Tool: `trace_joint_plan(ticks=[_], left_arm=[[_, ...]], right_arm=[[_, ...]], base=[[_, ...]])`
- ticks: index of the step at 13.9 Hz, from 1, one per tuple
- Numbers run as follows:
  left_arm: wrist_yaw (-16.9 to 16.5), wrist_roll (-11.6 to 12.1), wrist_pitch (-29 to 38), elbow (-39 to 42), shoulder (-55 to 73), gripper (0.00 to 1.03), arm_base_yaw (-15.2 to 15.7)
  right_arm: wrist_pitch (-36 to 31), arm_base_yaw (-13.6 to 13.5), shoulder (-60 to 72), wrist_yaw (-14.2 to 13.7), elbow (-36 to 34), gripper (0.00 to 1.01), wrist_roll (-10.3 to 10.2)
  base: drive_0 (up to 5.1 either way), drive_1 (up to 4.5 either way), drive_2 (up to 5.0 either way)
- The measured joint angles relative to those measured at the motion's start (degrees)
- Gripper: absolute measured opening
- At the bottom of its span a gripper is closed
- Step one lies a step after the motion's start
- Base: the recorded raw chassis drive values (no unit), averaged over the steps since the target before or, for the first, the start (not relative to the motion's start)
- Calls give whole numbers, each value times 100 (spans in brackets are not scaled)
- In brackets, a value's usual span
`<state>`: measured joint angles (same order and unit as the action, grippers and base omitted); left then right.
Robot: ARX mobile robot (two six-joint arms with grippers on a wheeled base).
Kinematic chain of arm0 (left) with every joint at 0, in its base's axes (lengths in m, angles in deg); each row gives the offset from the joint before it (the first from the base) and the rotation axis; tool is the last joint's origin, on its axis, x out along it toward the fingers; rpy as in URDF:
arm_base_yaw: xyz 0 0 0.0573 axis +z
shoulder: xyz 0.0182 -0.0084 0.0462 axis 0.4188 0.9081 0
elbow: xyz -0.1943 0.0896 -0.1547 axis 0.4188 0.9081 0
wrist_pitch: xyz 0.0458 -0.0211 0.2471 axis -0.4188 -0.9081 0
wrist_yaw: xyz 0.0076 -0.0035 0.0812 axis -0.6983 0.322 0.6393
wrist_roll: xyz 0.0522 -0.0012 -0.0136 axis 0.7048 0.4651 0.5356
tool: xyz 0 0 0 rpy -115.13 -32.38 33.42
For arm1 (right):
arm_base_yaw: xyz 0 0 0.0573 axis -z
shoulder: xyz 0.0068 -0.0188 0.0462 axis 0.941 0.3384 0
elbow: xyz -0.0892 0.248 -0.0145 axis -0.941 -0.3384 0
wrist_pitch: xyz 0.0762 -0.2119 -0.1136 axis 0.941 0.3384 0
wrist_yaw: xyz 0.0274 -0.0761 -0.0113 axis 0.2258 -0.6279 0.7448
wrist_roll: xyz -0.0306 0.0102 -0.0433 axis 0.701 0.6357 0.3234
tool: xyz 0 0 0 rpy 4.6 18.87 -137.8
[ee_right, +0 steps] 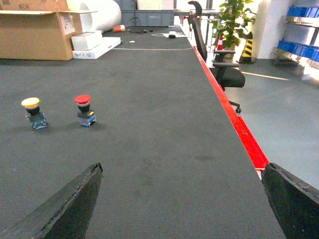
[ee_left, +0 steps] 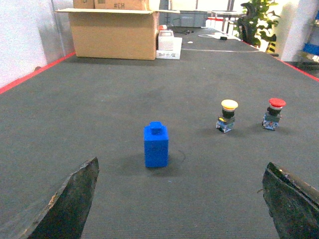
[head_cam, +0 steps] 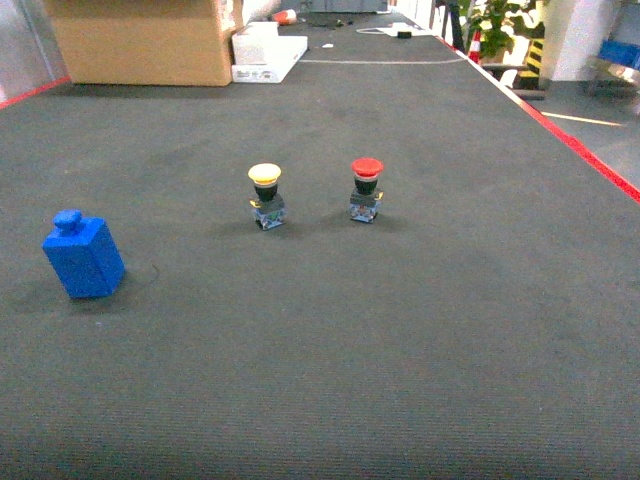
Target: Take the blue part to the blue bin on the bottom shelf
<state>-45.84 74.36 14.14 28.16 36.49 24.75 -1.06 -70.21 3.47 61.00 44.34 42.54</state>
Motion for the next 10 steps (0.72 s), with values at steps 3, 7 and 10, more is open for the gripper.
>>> trace_joint_plan(ticks=[3, 7, 10], left_arm=[[831, -223, -267, -160, 610, 98, -376], [1300, -181, 4264, -1128, 6395, 98, -507], [1309, -103, 4887, -2109, 9112, 98, -435]], right_arm=[[4, 0, 0, -2, 0, 98, 2], [2, 0, 0, 0, 0, 98, 0], [2, 0, 0, 2, 0, 98, 0]], base=[[0, 0, 0], [0, 0, 0], [0, 0, 0]])
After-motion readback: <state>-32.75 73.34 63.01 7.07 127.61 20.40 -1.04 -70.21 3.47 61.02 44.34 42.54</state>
